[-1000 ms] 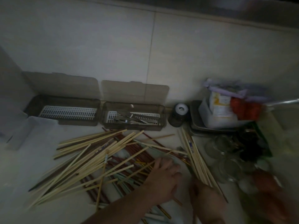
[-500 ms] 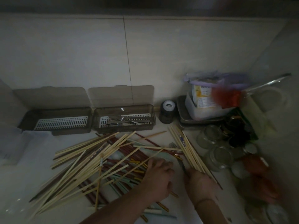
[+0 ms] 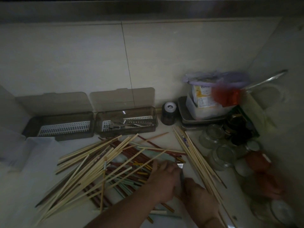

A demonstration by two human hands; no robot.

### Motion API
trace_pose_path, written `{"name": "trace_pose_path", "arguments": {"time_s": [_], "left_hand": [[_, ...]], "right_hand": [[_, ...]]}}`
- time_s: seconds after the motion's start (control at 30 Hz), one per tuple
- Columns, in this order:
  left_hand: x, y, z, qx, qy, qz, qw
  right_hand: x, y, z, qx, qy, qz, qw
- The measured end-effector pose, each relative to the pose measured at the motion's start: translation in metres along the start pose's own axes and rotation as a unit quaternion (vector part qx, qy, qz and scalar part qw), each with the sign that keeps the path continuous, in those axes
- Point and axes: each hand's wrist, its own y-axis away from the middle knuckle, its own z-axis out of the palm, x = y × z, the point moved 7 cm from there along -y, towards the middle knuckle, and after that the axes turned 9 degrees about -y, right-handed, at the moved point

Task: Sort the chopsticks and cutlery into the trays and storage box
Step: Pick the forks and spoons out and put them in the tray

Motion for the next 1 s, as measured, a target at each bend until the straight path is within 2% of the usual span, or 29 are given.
{"name": "trace_pose_path", "arguments": {"time_s": [0.07,0.27,0.33,0.43,0.5,0.63,0.73,0.8,0.9,1.0], "left_hand": [[0.001,-0.001,0.002,0.028,-0.005,0.002,1.0],[0.006,-0.008,0.004,0.026,-0.006,-0.021,0.999],[0.012,-0.011,0.006,0.023,-0.006,0.004,1.0],[0.023,-0.018,0.004,0.034,-0.07,0.034,0.996],[0.027,-0.023,-0.001,0.078,-0.084,0.054,0.992],[0.027,-0.03,-0.007,0.074,-0.071,0.082,0.991],[0.025,-0.028,-0.014,0.091,-0.012,0.137,0.986],[0.021,-0.019,-0.025,0.157,0.061,0.173,0.971],[-0.002,-0.001,-0.034,0.267,0.109,0.191,0.938],[-0.037,0.016,-0.041,0.342,0.138,0.158,0.916]], "right_hand": [[0.003,0.007,-0.003,0.038,0.021,-0.008,0.999],[0.029,0.026,-0.01,0.029,0.02,0.081,0.996],[0.038,0.035,-0.009,0.043,0.01,0.101,0.994],[0.042,0.045,-0.011,0.064,-0.023,0.111,0.991],[0.038,0.047,-0.015,0.072,-0.033,0.111,0.991],[0.041,0.049,-0.016,0.088,-0.056,0.092,0.99],[0.039,0.048,-0.018,0.088,-0.034,0.046,0.994],[0.036,0.045,-0.019,0.081,-0.033,0.011,0.996],[0.023,0.039,-0.03,0.067,-0.211,0.025,0.975],[0.007,0.028,-0.032,0.054,-0.426,0.063,0.901]]}}
